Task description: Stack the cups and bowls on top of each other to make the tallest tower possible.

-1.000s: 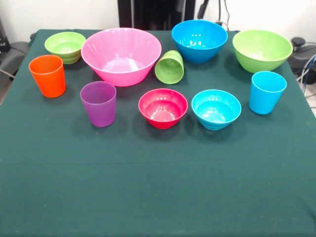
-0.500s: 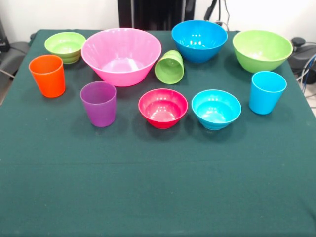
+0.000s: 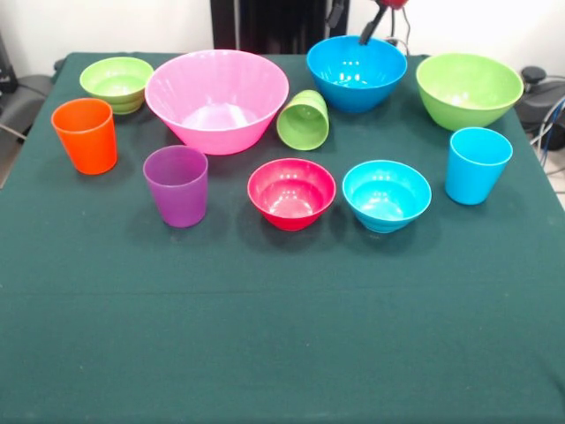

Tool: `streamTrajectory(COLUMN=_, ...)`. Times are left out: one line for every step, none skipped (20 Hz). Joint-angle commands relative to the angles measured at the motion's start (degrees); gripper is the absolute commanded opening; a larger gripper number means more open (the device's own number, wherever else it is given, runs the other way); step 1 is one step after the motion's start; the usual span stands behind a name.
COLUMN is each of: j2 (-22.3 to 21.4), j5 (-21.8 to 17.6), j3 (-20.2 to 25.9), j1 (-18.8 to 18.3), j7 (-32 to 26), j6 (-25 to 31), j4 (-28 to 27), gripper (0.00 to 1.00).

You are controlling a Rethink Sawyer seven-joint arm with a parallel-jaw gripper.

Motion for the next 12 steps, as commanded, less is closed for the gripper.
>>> streamTrajectory(j2=0.4, j5=-0.1, j3=6.4, j1=-3.7, j7=3.3, j6=4.0, j4=-8.4, gripper=1.00)
streamTrajectory(j2=-0.5, j5=0.1, j3=6.8, j1=-3.2, j7=3.2, j6=5.8, j4=-9.2, gripper=1.00)
streamTrajectory(j2=-1.4, j5=0.5, j3=7.2, j1=-2.7, j7=3.5, j6=7.3, j4=-9.7, gripper=1.00)
streamTrajectory(j2=-1.7, j5=1.1, j3=7.2, j1=-1.9, j7=4.1, j6=8.6, j4=-10.5, gripper=1.00)
streamTrajectory(j2=-2.2, j5=1.7, j3=8.1, j1=-1.8, j7=4.7, j6=9.2, j4=-10.7, gripper=1.00)
streamTrajectory(j2=-2.4, j5=2.3, j3=8.8, j1=-1.8, j7=5.4, j6=9.6, j4=-11.0, gripper=1.00)
streamTrajectory(j2=-2.5, j5=2.8, j3=9.2, j1=-1.5, j7=6.1, j6=10.0, j4=-11.5, gripper=1.00)
streamTrajectory(j2=-2.5, j5=3.3, j3=9.7, j1=-1.5, j7=6.7, j6=10.5, j4=-11.8, gripper=1.00)
streamTrajectory(j2=-2.7, j5=3.7, j3=9.8, j1=-1.3, j7=7.1, j6=11.2, j4=-12.2, gripper=1.00)
streamTrajectory(j2=-2.9, j5=4.0, j3=10.3, j1=-1.4, j7=7.3, j6=11.7, j4=-12.4, gripper=1.00)
streamTrajectory(j2=-3.2, j5=4.2, j3=10.5, j1=-1.5, j7=7.4, j6=12.1, j4=-12.5, gripper=1.00)
streamTrajectory(j2=-3.3, j5=4.3, j3=10.4, j1=-1.3, j7=7.6, j6=12.6, j4=-12.6, gripper=1.00)
